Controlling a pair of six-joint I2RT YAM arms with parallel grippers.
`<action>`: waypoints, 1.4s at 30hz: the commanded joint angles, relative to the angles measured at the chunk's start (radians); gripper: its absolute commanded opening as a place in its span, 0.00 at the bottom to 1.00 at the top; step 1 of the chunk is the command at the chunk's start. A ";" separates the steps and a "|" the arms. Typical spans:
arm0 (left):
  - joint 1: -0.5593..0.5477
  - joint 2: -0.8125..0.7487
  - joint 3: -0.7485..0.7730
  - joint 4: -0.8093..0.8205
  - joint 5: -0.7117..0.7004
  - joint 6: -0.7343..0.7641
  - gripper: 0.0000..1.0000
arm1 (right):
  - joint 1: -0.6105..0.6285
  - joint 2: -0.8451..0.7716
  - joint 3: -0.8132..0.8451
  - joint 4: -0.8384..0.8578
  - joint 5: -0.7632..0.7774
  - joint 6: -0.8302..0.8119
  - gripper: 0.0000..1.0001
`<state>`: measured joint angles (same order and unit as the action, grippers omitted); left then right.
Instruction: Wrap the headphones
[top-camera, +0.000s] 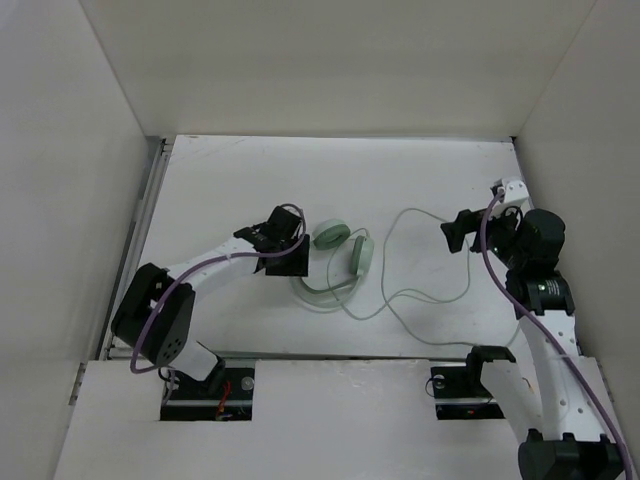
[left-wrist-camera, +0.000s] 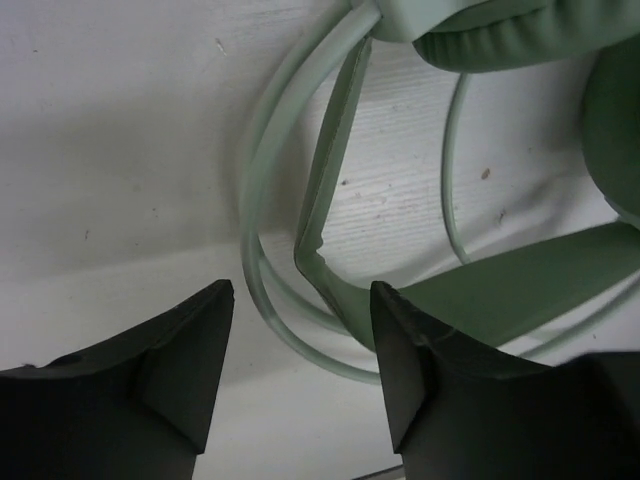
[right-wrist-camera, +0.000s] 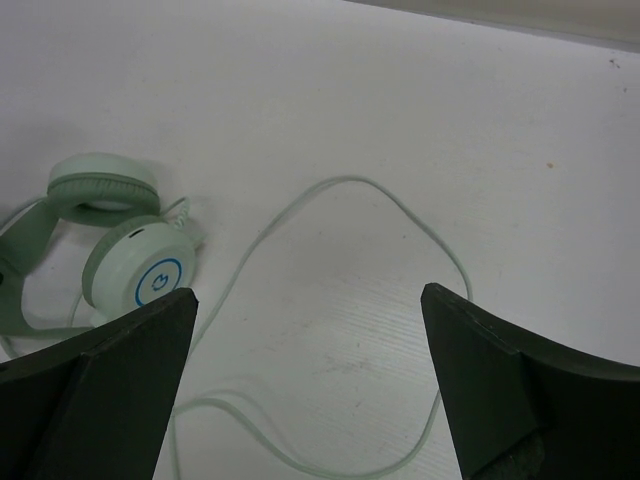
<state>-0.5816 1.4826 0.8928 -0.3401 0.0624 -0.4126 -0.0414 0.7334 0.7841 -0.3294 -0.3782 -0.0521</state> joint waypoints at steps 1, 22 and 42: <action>-0.027 0.040 0.003 0.036 -0.131 -0.043 0.49 | -0.024 -0.022 0.003 0.076 -0.030 0.031 1.00; 0.044 0.350 0.392 0.101 -0.236 0.208 0.28 | -0.107 -0.086 -0.026 0.144 -0.060 0.101 1.00; 0.033 0.326 0.209 0.119 -0.105 0.024 0.59 | -0.189 -0.144 -0.037 0.162 -0.094 0.169 1.00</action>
<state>-0.5491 1.8183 1.1255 -0.2306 -0.0864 -0.3405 -0.2108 0.6018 0.7372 -0.2241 -0.4496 0.0868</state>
